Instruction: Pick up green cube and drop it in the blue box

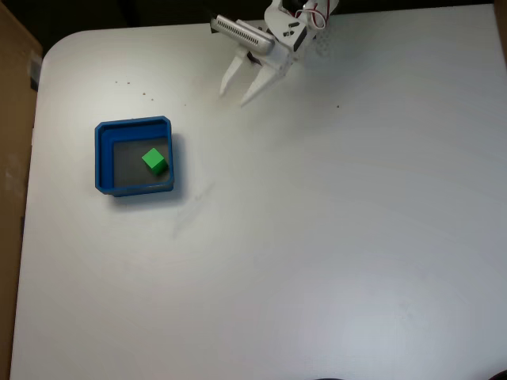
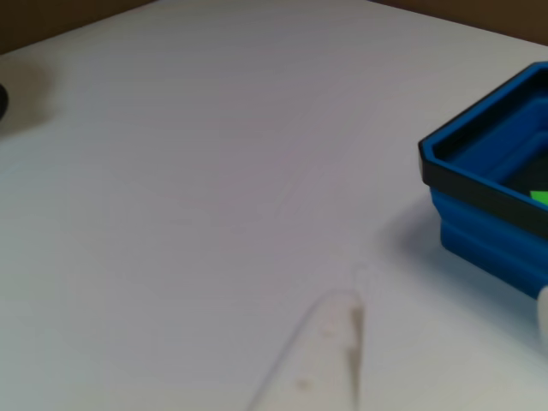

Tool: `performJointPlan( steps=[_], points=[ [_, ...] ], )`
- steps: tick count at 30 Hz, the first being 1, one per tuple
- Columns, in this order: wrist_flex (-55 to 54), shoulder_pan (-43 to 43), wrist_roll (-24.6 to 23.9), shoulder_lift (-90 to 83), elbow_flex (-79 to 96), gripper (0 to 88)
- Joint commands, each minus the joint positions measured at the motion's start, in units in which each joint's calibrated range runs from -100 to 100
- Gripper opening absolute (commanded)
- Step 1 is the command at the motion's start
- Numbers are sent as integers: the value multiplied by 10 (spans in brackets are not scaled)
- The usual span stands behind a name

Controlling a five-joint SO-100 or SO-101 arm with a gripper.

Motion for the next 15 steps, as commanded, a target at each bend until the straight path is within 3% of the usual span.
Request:
performJointPlan(
  steps=[1, 15],
  points=[
    [-11, -36, 2, -52, 4, 169],
    [-11, -213, 0, -60, 4, 169]
  ],
)
